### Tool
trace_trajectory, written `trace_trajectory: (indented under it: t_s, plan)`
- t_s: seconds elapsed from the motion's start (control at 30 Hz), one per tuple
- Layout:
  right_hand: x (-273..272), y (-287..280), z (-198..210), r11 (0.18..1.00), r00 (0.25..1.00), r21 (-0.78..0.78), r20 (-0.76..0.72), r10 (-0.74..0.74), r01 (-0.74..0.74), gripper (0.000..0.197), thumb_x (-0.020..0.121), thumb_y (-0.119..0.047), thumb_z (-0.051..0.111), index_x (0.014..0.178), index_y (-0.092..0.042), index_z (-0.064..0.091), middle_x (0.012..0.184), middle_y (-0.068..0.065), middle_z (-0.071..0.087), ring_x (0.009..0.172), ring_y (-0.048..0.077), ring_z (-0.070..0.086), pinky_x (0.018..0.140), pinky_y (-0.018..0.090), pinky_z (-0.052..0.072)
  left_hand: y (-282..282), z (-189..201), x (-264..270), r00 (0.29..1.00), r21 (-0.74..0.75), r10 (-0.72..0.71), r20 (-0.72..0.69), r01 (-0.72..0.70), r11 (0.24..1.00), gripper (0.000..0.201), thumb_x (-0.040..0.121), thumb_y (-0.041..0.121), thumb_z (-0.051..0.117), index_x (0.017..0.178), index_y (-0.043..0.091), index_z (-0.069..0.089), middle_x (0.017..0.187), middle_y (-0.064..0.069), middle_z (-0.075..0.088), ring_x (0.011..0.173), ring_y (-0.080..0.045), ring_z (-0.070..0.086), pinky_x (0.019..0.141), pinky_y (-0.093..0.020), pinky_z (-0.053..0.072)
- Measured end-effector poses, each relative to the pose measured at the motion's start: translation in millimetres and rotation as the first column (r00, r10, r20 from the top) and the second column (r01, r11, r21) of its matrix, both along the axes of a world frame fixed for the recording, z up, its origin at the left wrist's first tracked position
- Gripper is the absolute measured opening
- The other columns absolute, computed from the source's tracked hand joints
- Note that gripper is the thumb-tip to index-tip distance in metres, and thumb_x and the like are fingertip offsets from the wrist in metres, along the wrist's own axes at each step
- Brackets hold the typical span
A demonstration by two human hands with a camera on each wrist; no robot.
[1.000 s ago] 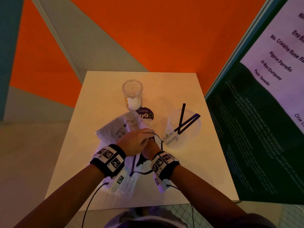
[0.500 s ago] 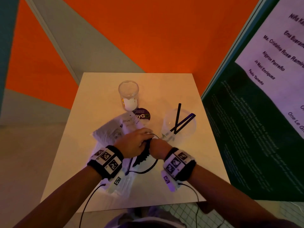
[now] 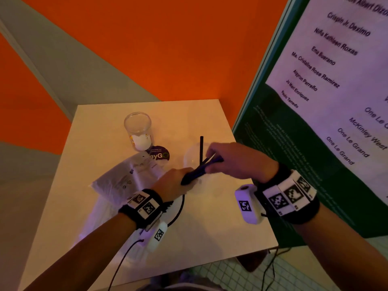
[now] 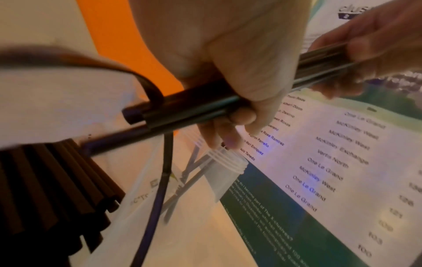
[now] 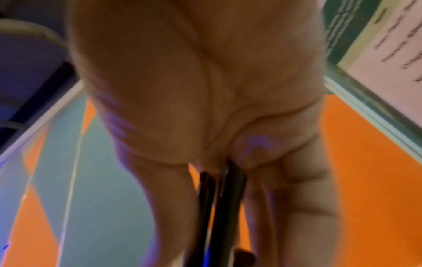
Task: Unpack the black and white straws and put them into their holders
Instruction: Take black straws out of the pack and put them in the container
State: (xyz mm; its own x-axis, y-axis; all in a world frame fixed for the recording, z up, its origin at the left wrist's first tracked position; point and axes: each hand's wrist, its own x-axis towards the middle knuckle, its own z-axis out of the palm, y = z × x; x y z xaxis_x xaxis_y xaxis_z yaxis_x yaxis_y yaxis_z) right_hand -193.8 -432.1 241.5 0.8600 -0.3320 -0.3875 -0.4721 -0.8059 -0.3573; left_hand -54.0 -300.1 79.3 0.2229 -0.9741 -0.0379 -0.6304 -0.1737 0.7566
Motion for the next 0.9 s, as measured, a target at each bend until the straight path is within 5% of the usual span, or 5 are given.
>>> trace_trajectory:
  t_s: [0.17, 0.43, 0.63, 0.77, 0.9]
  plan:
    - [1, 14, -27, 0.836, 0.685, 0.536, 0.565, -0.461, 0.121, 0.064, 0.079, -0.054, 0.058, 0.134, -0.032, 0.032, 0.131, -0.006, 0.047, 0.127, 0.009, 0.043, 0.102, 0.027, 0.039, -3, 16, -1, 0.979, -0.047, 0.137, -0.149, -0.145, 0.988, 0.013, 0.092, 0.031, 0.058, 0.093, 0.018, 0.060, 0.069, -0.002, 0.063, 0.056, -0.009, 0.057, 0.058, -0.027, 0.049]
    - [18, 41, -64, 0.711, 0.450, 0.691, 0.680, -0.579, -0.132, 0.039, 0.093, -0.007, 0.055, 0.122, -0.027, 0.038, 0.110, 0.014, 0.058, 0.110, 0.028, 0.059, 0.095, 0.037, 0.048, -9, 30, -9, 0.965, -0.138, 0.127, -0.228, -0.161, 0.977, 0.024, 0.092, 0.021, 0.060, 0.074, 0.033, 0.052, 0.058, 0.008, 0.056, 0.049, -0.001, 0.052, 0.051, -0.017, 0.042]
    - [21, 28, -44, 0.822, 0.434, 0.557, 0.774, -0.460, -0.122, 0.039, 0.094, 0.003, 0.047, 0.116, -0.027, 0.037, 0.082, -0.002, 0.054, 0.079, 0.024, 0.056, 0.077, 0.035, 0.052, -15, 27, -2, 0.948, -0.100, 0.121, -0.295, -0.157, 0.983, 0.044, 0.082, 0.037, 0.072, 0.117, 0.033, 0.046, 0.108, 0.010, 0.062, 0.097, 0.000, 0.060, 0.079, -0.017, 0.049]
    - [13, -23, -25, 0.794, 0.220, 0.607, 0.780, -0.586, -0.038, 0.043, 0.092, -0.001, 0.052, 0.119, -0.032, 0.039, 0.080, 0.001, 0.057, 0.082, 0.028, 0.060, 0.086, 0.040, 0.052, 0, 11, 10, 0.961, -0.052, 0.237, -0.146, -0.246, 0.968, 0.082, 0.068, 0.044, 0.081, 0.134, 0.023, 0.037, 0.130, 0.010, 0.043, 0.113, -0.002, 0.042, 0.097, -0.024, 0.039]
    - [16, -43, -54, 0.792, 0.226, 0.599, 0.761, -0.608, 0.115, 0.050, 0.092, 0.002, 0.052, 0.122, -0.035, 0.040, 0.076, -0.005, 0.054, 0.080, 0.023, 0.059, 0.087, 0.040, 0.051, 30, -6, 19, 0.983, -0.064, 0.042, 0.177, -0.031, 0.997, 0.048, 0.079, 0.025, 0.074, 0.121, 0.019, 0.052, 0.136, -0.003, 0.040, 0.122, -0.016, 0.036, 0.106, -0.042, 0.036]
